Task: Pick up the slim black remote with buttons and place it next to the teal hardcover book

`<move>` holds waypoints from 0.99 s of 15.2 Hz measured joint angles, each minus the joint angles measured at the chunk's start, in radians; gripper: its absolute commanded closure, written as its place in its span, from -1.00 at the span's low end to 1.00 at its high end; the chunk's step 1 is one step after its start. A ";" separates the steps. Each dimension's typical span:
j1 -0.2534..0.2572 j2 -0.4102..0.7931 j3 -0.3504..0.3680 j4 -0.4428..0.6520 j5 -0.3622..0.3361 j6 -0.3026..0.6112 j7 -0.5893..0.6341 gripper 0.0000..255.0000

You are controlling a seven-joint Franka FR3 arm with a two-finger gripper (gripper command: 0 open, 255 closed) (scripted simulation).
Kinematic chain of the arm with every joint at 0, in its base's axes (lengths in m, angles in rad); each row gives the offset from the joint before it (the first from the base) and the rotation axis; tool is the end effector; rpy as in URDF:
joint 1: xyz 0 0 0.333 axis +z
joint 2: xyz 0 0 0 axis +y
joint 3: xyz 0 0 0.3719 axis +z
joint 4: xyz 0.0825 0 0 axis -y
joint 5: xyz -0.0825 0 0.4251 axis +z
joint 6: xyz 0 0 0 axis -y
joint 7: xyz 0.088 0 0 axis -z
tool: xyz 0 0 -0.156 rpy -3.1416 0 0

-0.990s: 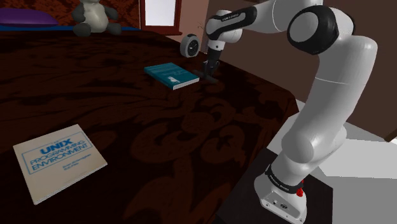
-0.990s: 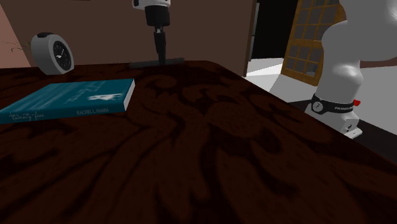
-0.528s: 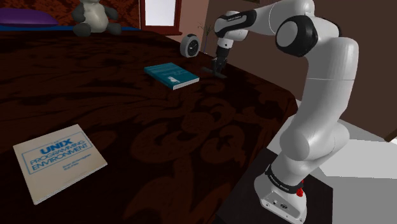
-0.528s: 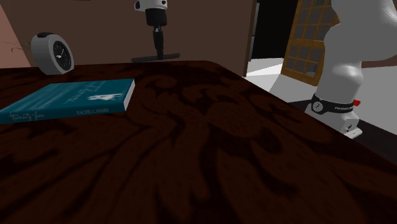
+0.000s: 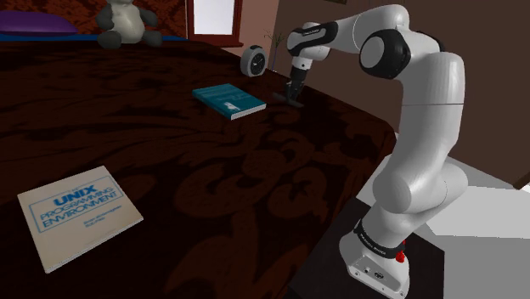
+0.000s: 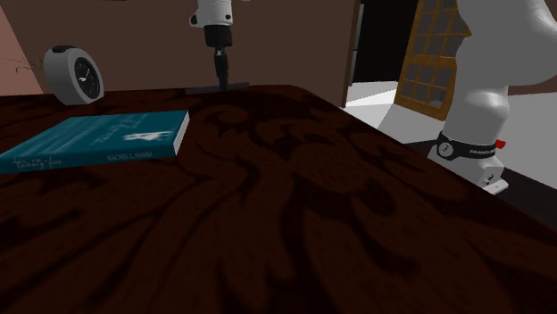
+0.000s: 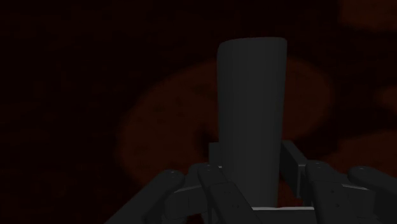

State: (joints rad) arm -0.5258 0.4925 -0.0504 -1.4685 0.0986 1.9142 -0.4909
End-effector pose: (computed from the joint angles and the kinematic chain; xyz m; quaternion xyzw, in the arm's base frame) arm 0.6414 -0.3963 0.3770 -0.9975 0.0575 0.0025 0.0410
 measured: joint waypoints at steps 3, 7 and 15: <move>-0.001 0.011 0.000 -0.022 0.002 0.033 -0.004 1.00; -0.002 0.027 0.001 -0.054 0.004 0.080 -0.009 1.00; -0.001 0.053 0.003 -0.083 0.007 0.136 -0.013 1.00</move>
State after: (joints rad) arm -0.5266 0.5456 -0.0477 -1.5516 0.1059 2.0500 -0.5039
